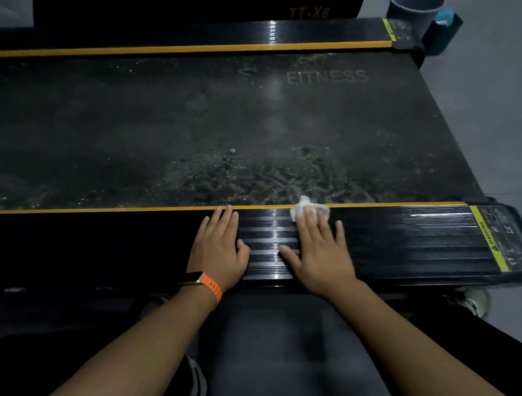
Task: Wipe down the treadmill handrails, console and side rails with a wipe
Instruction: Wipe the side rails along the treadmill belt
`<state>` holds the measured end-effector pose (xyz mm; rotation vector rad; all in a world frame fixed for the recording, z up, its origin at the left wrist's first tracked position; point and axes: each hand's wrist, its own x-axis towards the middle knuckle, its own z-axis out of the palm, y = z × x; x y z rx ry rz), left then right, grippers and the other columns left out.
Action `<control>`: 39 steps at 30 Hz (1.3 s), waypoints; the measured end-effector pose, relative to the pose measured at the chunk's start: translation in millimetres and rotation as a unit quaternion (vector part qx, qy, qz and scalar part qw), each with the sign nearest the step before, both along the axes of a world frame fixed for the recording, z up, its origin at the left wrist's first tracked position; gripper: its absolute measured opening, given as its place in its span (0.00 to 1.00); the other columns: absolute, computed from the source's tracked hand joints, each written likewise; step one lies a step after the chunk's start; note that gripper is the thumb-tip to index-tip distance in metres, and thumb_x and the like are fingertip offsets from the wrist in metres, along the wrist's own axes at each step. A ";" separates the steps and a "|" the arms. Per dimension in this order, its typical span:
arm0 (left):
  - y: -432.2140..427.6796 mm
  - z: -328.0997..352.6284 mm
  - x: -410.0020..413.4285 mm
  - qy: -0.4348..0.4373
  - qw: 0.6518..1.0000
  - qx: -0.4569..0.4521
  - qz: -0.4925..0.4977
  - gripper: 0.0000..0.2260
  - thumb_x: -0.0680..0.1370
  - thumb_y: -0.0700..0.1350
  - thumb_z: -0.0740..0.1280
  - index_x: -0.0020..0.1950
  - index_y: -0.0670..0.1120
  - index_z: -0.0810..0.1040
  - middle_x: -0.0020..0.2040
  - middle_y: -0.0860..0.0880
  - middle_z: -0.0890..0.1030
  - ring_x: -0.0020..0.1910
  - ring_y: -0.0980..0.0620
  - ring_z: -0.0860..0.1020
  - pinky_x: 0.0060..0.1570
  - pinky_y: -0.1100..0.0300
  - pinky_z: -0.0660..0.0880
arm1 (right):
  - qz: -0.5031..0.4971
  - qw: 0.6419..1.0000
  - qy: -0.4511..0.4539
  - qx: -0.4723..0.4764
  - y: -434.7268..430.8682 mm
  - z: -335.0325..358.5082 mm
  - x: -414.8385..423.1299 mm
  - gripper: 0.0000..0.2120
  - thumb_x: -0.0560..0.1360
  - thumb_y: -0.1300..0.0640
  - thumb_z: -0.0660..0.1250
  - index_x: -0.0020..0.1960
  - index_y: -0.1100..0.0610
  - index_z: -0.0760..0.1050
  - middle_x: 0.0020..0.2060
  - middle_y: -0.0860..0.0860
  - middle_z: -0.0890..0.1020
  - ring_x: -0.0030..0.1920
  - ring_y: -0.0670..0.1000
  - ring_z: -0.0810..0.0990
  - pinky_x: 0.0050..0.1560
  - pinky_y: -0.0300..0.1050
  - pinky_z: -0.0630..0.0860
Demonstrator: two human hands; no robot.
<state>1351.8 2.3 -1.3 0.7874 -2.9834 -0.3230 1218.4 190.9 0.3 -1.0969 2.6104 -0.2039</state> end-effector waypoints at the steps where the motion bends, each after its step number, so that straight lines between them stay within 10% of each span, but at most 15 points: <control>1: 0.7 0.3 -0.3 -0.001 1.000 -0.003 0.000 0.31 0.78 0.52 0.52 0.80 0.41 0.66 0.81 0.44 0.63 0.82 0.47 0.57 0.81 0.49 0.51 | 0.020 1.000 -0.001 0.002 -5.2 -0.1 2.2 0.42 0.81 0.27 0.38 0.85 0.52 0.36 0.84 0.49 0.37 0.83 0.51 0.32 0.81 0.61 0.33; 12: 23.7 0.3 -15.5 -0.014 1.000 -0.010 -0.017 0.32 0.78 0.52 0.48 0.80 0.41 0.65 0.82 0.44 0.63 0.82 0.45 0.57 0.81 0.47 0.52 | -0.089 0.996 0.009 0.006 73.5 -4.5 -47.5 0.48 0.74 0.25 0.32 0.86 0.52 0.40 0.85 0.48 0.42 0.84 0.50 0.39 0.81 0.62 0.37; 23: 25.0 1.4 -17.7 -0.006 1.000 0.002 -0.015 0.33 0.78 0.53 0.48 0.80 0.41 0.65 0.82 0.44 0.62 0.82 0.46 0.56 0.81 0.49 0.50 | 0.055 0.998 0.038 -0.010 46.3 -10.2 -9.6 0.46 0.75 0.24 0.27 0.85 0.50 0.38 0.84 0.47 0.41 0.84 0.51 0.40 0.82 0.62 0.39; 29: 24.6 -0.2 -17.6 0.002 1.000 0.001 -0.015 0.32 0.78 0.53 0.49 0.80 0.40 0.66 0.81 0.44 0.64 0.82 0.45 0.58 0.81 0.49 0.51 | -0.063 0.997 0.039 -0.013 80.8 -10.9 -19.7 0.45 0.78 0.26 0.36 0.86 0.53 0.45 0.85 0.49 0.46 0.84 0.52 0.43 0.82 0.62 0.41; 39: 23.6 -0.8 -18.7 0.004 1.000 -0.004 -0.014 0.32 0.77 0.53 0.50 0.78 0.40 0.69 0.80 0.43 0.66 0.81 0.44 0.60 0.81 0.47 0.54 | 0.036 0.993 0.104 -0.054 61.7 -25.5 7.8 0.39 0.82 0.31 0.48 0.85 0.54 0.56 0.83 0.52 0.59 0.83 0.54 0.59 0.80 0.63 0.52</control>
